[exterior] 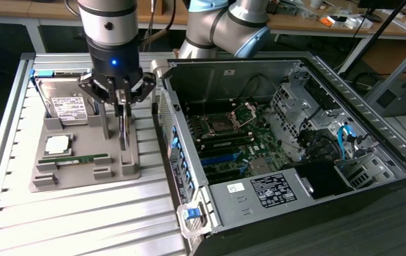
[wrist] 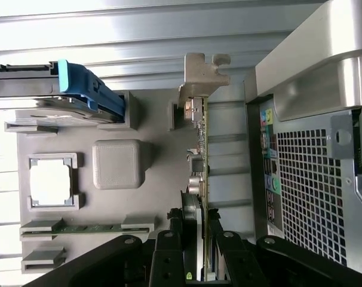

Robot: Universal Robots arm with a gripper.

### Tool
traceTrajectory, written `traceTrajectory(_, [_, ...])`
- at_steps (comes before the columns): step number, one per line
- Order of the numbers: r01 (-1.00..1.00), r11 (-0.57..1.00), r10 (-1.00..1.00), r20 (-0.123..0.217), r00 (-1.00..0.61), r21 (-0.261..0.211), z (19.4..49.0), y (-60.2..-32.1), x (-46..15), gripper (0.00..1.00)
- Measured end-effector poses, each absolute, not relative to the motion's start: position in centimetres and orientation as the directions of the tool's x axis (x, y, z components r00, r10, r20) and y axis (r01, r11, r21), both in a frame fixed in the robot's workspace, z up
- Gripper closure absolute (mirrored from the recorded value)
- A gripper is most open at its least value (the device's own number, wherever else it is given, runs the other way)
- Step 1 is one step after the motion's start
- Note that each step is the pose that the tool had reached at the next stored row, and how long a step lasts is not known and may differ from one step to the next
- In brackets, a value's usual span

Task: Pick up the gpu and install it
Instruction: 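Pick up the gpu and move the gpu toward the slot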

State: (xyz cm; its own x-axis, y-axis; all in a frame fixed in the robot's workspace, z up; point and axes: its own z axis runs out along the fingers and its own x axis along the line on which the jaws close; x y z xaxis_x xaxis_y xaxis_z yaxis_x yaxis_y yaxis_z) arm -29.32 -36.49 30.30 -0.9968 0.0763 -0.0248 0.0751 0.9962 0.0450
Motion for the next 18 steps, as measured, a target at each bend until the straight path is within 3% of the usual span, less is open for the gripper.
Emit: traceTrajectory(18, [0.075,0.996,0.076,-0.025,-0.997,0.045,32.6,-36.5,-29.3,0.73])
